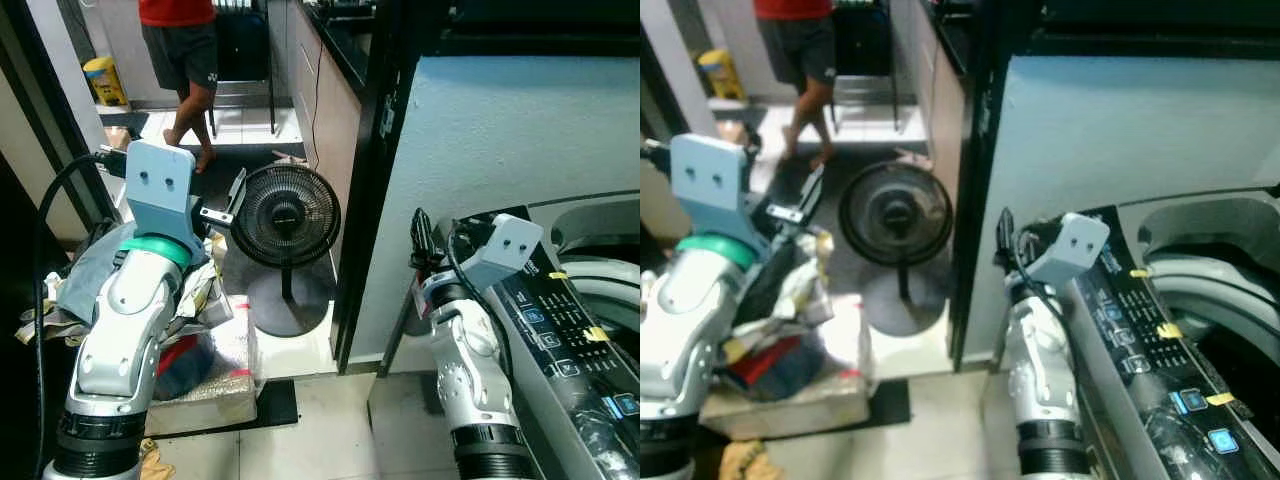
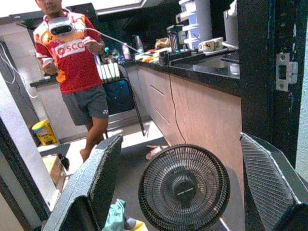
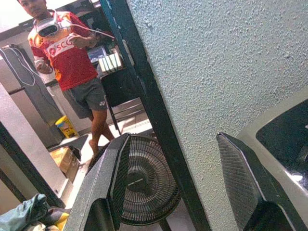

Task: Clothes washing

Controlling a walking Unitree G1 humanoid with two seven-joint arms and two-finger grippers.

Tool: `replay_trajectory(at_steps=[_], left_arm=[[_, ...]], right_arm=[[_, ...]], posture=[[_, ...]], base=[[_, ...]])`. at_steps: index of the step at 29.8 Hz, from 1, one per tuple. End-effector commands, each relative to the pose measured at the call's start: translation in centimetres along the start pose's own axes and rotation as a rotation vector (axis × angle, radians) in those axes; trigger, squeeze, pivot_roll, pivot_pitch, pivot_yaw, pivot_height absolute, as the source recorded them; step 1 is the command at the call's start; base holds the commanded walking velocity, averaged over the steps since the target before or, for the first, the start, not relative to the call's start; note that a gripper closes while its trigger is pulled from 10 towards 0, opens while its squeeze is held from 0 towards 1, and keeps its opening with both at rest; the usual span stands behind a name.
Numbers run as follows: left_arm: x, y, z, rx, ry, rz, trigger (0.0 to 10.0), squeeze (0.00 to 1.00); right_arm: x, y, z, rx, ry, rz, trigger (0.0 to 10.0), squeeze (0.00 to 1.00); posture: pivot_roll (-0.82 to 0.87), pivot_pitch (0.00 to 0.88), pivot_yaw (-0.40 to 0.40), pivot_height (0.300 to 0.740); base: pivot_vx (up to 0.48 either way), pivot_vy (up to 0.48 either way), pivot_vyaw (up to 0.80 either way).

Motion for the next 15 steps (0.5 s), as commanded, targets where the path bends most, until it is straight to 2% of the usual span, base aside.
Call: replay_trajectory(at_steps=[1, 12, 15], left_arm=[[-0.1, 0.08, 0.06, -0.005, 0.015, -0.004, 10.0, 0.0], [-0.15, 0.07, -0.17, 0.002, 0.011, -0.006, 10.0, 0.0], [-0.19, 0.05, -0.23, 0.003, 0.011, -0.008, 10.0, 0.0]], right_arm=[[-0.42, 0.17, 0.04, -0.005, -0.01, -0.014, 10.0, 0.0], [-0.61, 0.19, -0.04, -0.003, -0.013, -0.02, 10.0, 0.0], [-0.67, 0.18, -0.14, 0.004, -0.003, -0.023, 10.0, 0.0]], posture=[[0.09, 0.0, 0.038, 0.74], [0.09, 0.0, 0.038, 0.74], [0.09, 0.0, 0.039, 0.74]], base=[[0.0, 0.48, 0.0], [0.0, 0.48, 0.0], [0.0, 0.48, 0.43]])
Point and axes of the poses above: a point about 5 cm out from each wrist's last joint towards the gripper, its own y axis pointing back from the gripper into the wrist, its own x axis along the axis of the wrist's last joint, z = x × y, the point moved 5 cm from there along -y, pointing out of the wrist towards the gripper, and after that the axes turned 10 degrees about -y, right-handed, at the moved point
